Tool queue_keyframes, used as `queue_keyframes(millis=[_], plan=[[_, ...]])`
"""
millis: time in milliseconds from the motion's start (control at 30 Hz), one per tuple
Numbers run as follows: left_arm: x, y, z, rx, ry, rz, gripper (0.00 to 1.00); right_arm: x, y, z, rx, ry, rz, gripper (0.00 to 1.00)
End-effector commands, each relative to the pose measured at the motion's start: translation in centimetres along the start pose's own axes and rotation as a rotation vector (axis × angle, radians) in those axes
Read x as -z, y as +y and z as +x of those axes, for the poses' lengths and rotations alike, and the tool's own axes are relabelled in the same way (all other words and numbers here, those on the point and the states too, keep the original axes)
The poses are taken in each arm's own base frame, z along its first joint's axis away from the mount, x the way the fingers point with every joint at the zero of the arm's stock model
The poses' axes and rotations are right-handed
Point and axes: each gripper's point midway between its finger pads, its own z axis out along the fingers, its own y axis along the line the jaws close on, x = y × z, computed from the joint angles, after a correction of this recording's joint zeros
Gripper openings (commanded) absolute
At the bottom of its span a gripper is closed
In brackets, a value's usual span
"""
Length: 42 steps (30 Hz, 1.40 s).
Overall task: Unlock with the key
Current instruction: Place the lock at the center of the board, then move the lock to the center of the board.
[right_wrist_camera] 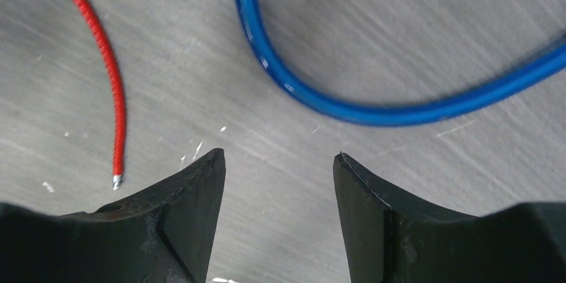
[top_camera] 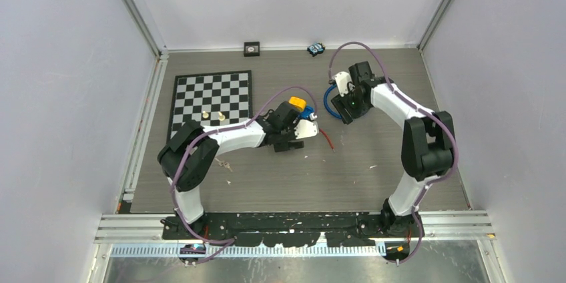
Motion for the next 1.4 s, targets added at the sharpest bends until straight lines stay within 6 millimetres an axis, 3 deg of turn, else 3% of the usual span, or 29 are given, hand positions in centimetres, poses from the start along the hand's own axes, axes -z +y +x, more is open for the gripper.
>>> queue_keyframes(millis=[0, 167, 400, 533, 667, 833, 1133, 1367], plan=[[2.8, -0.6, 0.0, 0.021, -0.011, 0.054, 0.91, -0.4, -1.7, -3.0, 0.077, -0.034, -0.04, 0.67], [5.3, -1.4, -0.3, 0.085, -0.03, 0.107, 0.95, -2.0, -1.6, -2.8, 0.157, 0.038, -0.146, 0.69], [9.1, -2.0, 0.4, 0.166, -0.036, 0.164, 1.0, -4.5, 0.1, -0.6, 0.213, 0.139, -0.295, 0.64], [11.0, -0.4, 1.7, 0.23, -0.047, 0.141, 1.0, -5.3, 0.3, 0.1, 0.213, 0.159, -0.307, 0.59], [13.1, 1.7, 3.1, 0.292, -0.064, 0.087, 1.0, -5.2, 0.8, 1.6, 0.217, 0.196, -0.316, 0.42], [15.9, 3.5, 4.2, 0.365, -0.076, 0.027, 1.0, -3.3, 2.3, 4.7, 0.221, 0.232, -0.338, 0.21], [19.5, 5.4, 5.8, 0.439, -0.114, -0.118, 1.0, 3.4, 6.5, 9.3, 0.164, 0.195, -0.341, 0.1], [21.1, 5.7, 7.8, 0.474, -0.052, -0.178, 1.0, 6.8, 11.7, 8.8, 0.232, 0.042, -0.357, 0.02]])
